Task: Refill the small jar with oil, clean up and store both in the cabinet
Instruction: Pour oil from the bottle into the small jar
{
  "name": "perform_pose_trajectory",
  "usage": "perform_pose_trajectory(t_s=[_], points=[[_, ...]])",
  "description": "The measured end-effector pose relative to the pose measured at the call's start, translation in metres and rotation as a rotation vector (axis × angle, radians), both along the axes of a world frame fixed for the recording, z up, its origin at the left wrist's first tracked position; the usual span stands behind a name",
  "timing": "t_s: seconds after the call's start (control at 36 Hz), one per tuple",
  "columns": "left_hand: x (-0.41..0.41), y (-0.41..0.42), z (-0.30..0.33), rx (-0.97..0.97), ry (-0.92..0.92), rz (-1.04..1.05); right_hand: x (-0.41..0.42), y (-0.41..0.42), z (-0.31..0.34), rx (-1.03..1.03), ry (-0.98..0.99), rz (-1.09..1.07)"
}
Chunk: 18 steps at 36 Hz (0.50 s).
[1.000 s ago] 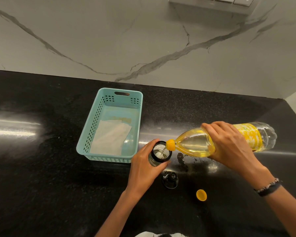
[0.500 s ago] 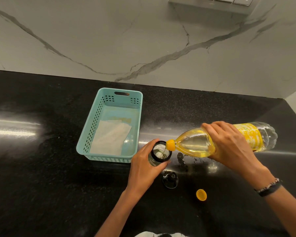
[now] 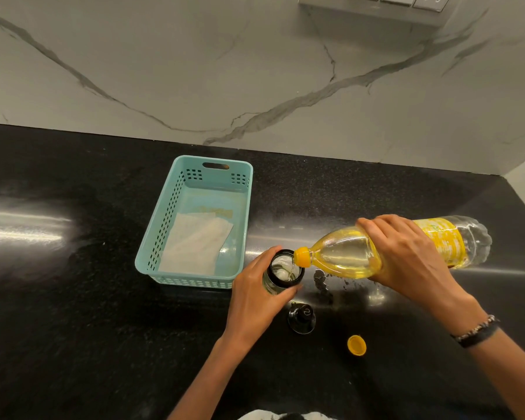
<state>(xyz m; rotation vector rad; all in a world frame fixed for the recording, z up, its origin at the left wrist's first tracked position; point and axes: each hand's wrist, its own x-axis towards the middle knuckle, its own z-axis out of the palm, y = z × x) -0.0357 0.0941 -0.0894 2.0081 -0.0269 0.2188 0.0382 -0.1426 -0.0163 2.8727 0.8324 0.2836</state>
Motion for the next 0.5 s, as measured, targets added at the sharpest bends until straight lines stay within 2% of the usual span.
perform_pose_trajectory(t_s=[0.5], points=[[-0.0004, 0.0003, -0.0017, 0.008, 0.016, -0.003, -0.0025, 0.0024, 0.0002, 0.005, 0.007, 0.0]])
